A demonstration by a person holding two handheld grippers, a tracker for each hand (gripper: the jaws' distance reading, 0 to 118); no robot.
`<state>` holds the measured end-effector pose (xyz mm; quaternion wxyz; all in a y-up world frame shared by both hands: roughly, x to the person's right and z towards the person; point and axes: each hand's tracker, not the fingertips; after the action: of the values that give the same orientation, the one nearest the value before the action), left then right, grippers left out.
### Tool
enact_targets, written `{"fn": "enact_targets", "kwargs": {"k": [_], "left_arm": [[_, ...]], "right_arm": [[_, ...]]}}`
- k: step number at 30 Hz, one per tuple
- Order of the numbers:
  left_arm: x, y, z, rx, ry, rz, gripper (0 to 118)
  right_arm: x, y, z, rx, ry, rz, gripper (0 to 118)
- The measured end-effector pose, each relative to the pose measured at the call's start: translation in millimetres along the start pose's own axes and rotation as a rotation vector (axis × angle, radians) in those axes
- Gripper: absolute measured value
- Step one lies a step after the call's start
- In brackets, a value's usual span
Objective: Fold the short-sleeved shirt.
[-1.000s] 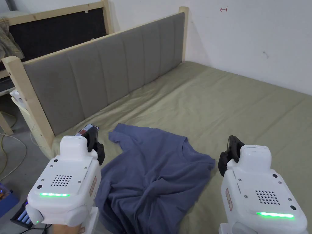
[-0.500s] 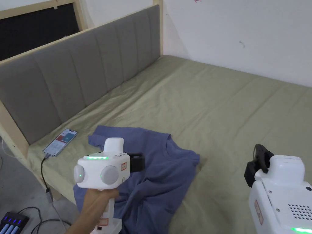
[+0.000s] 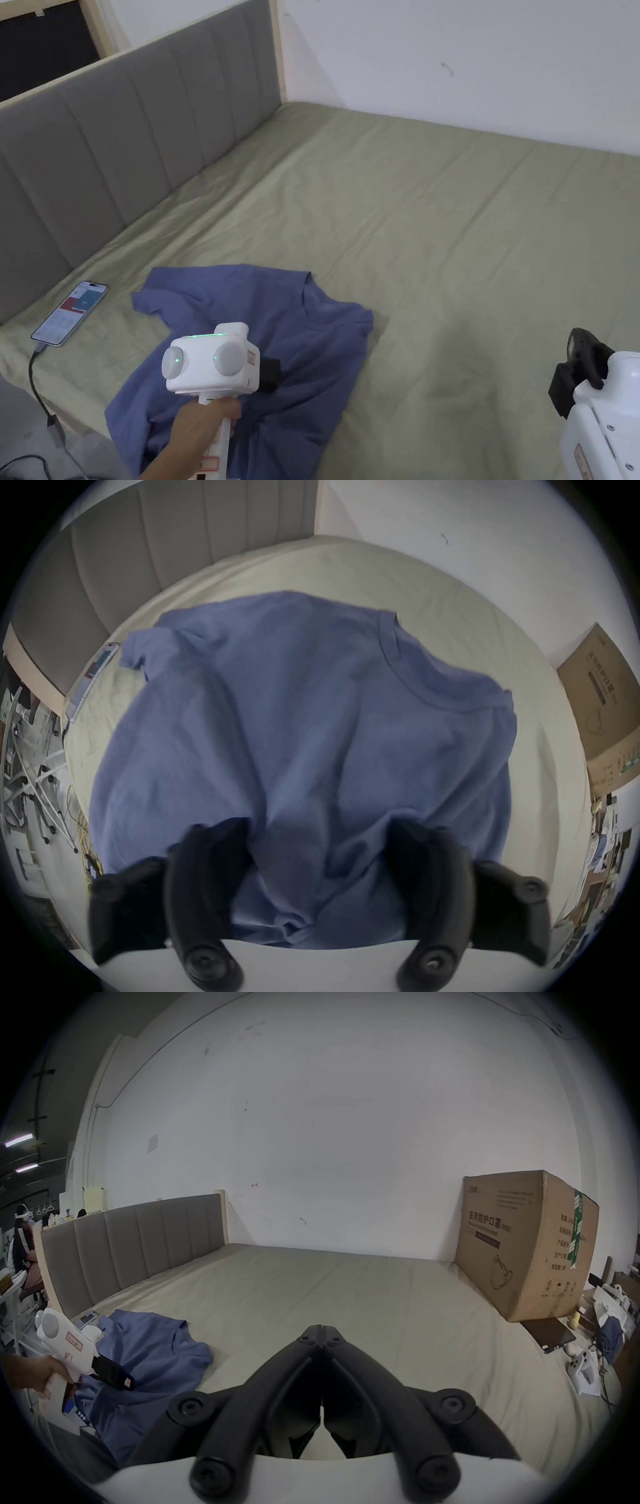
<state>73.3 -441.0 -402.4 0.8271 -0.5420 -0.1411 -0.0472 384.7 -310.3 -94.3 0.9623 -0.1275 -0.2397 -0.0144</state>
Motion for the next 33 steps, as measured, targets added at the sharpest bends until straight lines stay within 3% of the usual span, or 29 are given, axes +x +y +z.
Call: {"fn": "enact_targets", "kwargs": {"k": [2,3,4,5,10,17,25,33], "left_arm": [[7,-5,2,0.009,0.035,-0.025,63],[11,-5,4,-0.005,0.017,-0.049,44],[12,-4,7,0.000,0.001,-0.052,13],[12,-2,7,0.013,-0.014,-0.048,10],[17,-3,30,0.099,-0.032,-0.062,10],[36,10,111,0.258,-0.188,-0.069,9],[114,27,191,0.441,-0.380,-0.193,6],[202,38,218,0.453,-0.596,-0.258,5]], "right_arm": [[4,-2,0,-0.008,-0.006,-0.003,0],[6,-3,1,-0.012,-0.010,-0.003,0],[7,-4,2,-0.014,-0.012,-0.003,0],[9,-4,3,-0.014,-0.012,-0.003,0],[16,-3,8,-0.004,-0.015,-0.001,0],[31,4,19,0.023,-0.032,-0.019,0],[55,9,38,0.054,-0.082,-0.051,0],[88,9,64,0.080,-0.162,-0.051,0]]}}
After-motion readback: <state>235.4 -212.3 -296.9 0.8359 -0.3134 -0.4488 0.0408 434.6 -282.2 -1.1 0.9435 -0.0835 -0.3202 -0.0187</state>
